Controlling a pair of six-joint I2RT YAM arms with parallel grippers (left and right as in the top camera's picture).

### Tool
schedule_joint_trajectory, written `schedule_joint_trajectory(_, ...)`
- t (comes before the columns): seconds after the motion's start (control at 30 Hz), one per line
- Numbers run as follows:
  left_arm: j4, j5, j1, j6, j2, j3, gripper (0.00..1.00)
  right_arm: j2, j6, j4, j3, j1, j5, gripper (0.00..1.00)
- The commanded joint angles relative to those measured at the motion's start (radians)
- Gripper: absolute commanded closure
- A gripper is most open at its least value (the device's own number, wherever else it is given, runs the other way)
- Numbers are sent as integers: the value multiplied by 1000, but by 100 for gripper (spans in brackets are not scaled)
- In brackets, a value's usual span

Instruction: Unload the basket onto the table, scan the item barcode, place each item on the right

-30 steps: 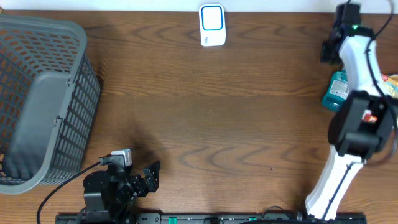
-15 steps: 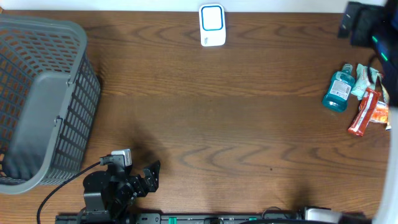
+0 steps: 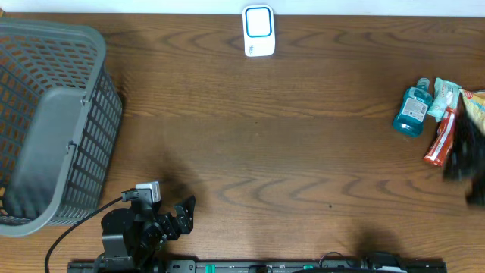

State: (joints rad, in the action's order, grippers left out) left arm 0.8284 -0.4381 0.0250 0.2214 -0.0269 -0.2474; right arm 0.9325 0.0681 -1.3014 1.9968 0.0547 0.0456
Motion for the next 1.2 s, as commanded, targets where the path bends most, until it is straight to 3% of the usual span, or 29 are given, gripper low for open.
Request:
schedule_joint_trajectory(0.0,9,6,2,2,3,-2,2,-79,13,-68,3,-2,24,1)
schedule_joint_trajectory(0.3,9,6,2,2,3,-2,2,-221,32,-274,1,-37,23,1)
schedule_joint_trajectory(0.5,9,6,2,2,3,-2,2,-332,32,-176,-121,-35,31,1)
schedule_joint_trajectory(0.77,9,6,2,2,3,-2,2,-656,29,262,-690,-46,31,1)
schedule_joint_trajectory(0.9,9,6,2,2,3,-2,2,-760,29,555,-1026,-50,30,1)
schedule_joint_trajectory(1.17,9,6,2,2,3,-2,2,-931,103,1082,-1517,-50,24,1)
